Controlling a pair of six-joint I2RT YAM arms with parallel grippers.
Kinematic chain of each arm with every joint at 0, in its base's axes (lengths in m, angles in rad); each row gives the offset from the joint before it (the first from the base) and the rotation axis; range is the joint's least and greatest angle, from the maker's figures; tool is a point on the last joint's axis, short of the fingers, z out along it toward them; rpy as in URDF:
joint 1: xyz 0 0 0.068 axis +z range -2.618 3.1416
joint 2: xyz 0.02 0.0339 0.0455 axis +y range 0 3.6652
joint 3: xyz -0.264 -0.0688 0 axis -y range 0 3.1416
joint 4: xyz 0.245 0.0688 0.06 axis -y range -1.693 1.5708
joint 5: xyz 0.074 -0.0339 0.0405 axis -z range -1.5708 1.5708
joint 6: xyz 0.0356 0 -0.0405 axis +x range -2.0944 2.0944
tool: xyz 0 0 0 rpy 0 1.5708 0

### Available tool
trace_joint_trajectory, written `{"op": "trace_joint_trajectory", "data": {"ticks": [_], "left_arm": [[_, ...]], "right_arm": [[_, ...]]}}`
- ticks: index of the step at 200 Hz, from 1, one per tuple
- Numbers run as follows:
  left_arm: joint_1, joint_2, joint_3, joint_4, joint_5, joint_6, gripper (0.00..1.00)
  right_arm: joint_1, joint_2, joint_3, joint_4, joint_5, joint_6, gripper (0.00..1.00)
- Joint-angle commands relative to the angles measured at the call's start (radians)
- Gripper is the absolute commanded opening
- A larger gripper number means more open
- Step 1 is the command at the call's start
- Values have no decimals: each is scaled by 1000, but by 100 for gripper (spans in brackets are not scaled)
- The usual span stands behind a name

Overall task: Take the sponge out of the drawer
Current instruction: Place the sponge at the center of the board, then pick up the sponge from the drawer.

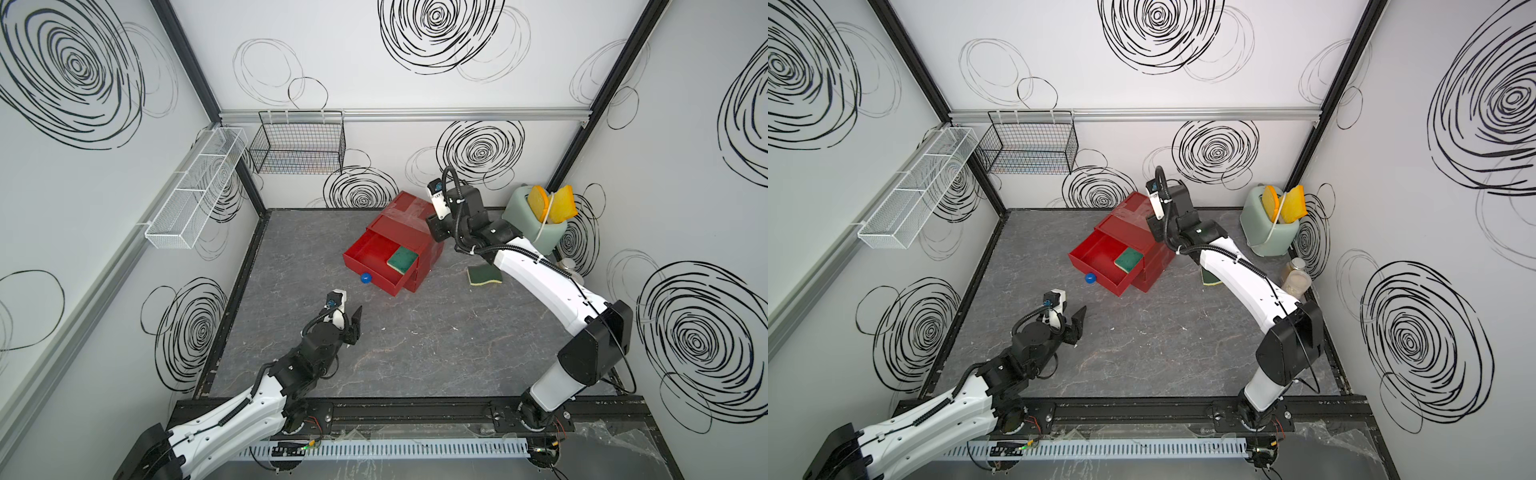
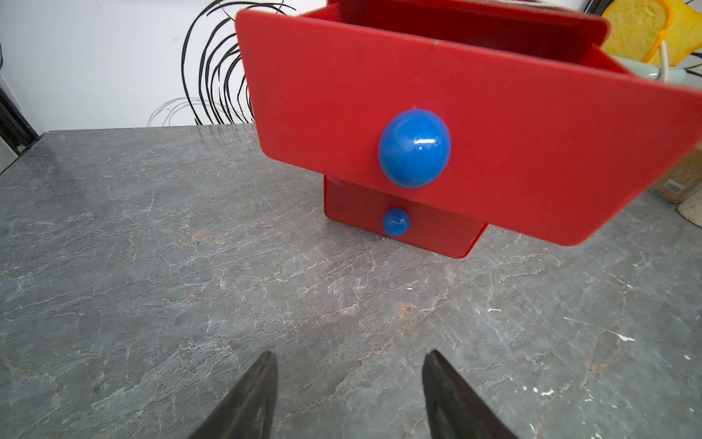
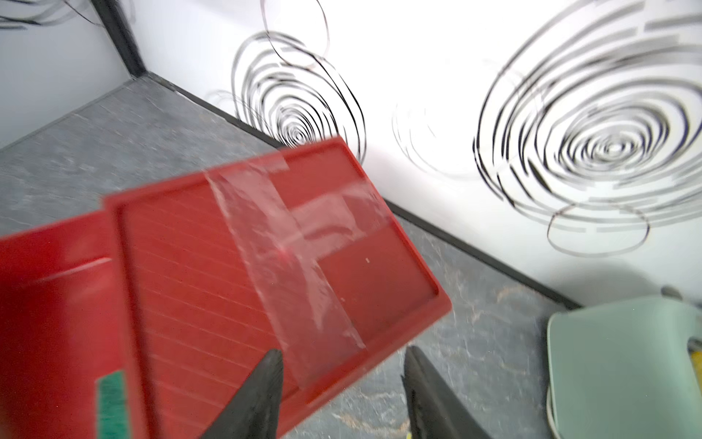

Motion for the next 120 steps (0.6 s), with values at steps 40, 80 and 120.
{"op": "trace_joint_trajectory", "data": {"ticks": [40, 80, 120], "left_arm": [[2, -16, -11, 39, -12, -14, 65], [2, -17, -13, 38, -12, -12, 64], [2, -24, -17, 39, -20, -13, 65]], "right_arm": [[187, 63, 91, -213, -55, -150, 53], [265, 144, 124, -254, -42, -202, 54], [265, 177, 131, -282, -57, -219, 56]]}}
